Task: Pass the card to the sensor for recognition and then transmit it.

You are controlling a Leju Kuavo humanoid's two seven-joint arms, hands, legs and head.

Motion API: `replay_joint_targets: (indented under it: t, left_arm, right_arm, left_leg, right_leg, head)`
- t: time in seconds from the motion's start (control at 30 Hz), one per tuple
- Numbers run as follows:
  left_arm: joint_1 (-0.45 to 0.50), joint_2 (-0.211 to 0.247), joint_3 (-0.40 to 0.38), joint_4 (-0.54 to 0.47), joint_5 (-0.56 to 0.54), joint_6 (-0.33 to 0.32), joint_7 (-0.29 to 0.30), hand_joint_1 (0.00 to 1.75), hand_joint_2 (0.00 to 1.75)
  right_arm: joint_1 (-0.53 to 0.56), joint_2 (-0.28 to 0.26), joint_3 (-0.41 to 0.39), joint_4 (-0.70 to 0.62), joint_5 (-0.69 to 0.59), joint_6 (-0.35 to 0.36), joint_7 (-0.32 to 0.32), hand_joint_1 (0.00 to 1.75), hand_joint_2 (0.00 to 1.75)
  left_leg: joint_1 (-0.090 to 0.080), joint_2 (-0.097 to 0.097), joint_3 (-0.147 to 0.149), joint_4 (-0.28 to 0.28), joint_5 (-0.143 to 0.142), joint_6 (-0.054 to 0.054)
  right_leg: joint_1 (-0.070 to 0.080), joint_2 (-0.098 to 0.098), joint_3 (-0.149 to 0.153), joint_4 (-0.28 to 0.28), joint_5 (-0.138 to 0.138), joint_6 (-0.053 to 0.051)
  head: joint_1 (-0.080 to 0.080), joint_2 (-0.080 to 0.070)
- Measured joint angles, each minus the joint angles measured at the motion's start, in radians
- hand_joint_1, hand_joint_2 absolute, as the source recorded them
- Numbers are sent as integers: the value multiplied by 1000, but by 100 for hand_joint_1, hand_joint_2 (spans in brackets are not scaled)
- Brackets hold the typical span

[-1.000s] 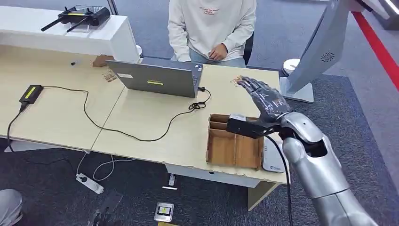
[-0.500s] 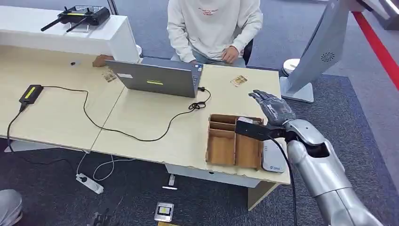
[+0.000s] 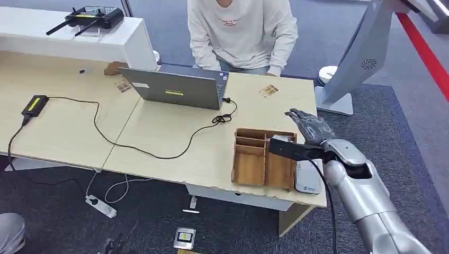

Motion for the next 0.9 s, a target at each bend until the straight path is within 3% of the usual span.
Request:
replay_joint_targets:
  t: [0.17, 0.47, 0.9]
  left_arm:
    - [5, 16, -2, -20, -3, 11, -12, 0, 175]
    - [15, 8, -9, -57, -37, 42, 47, 0, 175]
    - [-10, -17, -17, -10, -47, 40, -35, 0, 175]
  right_arm:
    - [8, -10, -10, 4, 2, -5, 0, 0, 175]
    - [35, -30, -31, 3, 12, -11, -1, 0, 175]
    - [47, -43, -50, -9, 11, -51, -28, 0, 175]
  left_leg:
    - [0, 0, 0, 0, 0, 0]
    - [0, 0, 0, 0, 0, 0]
    - [0, 0, 0, 0, 0, 0]
  right_leg:
    - [0, 0, 0, 0, 0, 0]
    - [0, 0, 0, 0, 0, 0]
    - [0, 0, 0, 0, 0, 0]
  head:
    - [-1, 0]
    - [0, 0]
    - [0, 0]
